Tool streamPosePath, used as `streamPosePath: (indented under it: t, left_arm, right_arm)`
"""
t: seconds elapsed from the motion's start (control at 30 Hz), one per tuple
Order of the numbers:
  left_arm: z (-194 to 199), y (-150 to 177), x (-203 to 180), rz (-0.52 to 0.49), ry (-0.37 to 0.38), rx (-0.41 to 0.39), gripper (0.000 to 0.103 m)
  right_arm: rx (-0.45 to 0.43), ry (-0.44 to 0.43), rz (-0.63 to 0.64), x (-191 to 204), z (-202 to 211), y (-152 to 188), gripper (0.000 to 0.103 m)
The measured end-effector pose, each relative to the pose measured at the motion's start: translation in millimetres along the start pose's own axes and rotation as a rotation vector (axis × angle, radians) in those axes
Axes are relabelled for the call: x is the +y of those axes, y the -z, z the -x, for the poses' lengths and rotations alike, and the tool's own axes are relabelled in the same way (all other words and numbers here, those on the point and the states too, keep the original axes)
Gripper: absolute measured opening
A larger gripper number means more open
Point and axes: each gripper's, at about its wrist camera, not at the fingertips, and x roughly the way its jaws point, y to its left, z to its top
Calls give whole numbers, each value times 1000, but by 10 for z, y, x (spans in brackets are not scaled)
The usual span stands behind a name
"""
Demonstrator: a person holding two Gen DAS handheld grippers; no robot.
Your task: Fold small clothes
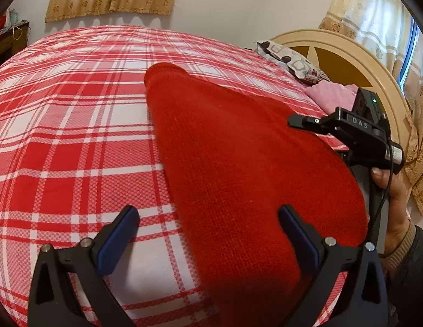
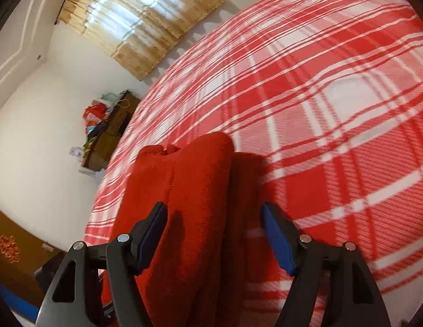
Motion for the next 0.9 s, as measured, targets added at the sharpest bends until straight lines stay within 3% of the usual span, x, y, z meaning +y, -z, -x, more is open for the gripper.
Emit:
streamPosePath:
  t: [0.17,0.3,0.4,0.47,0.5,0.57,0.67,0.9]
  left_arm:
    - [-10,-10,12,1,11,2,103]
    - [-15,-13,11,-1,24,4,103]
    - [-13,-15,-3,-8,82,10,88]
    - [-18,-15,-11,-6,153,22,68]
    - [-9,-15,-12,1,158,21,67]
    - [34,-11,-32,0,160,13,53]
    - [118,7,-43,21,153,7,45]
    - [389,88,-84,-2,120,1,39]
  right_arm:
    - [27,0,14,-9,-76,10,46]
    - [48,-35,-12,-78,-107,5,36]
    - [51,-35,1,-36,-108,28,31]
    - [44,-30,12,10,-88,54,28]
    - [40,-30,13,32,-76,70,28]
    - [23,-30,10,79,-34,104,27]
    - [3,-41,4,153,21,179,27]
    - [-12,-92,14,387,162,414,26]
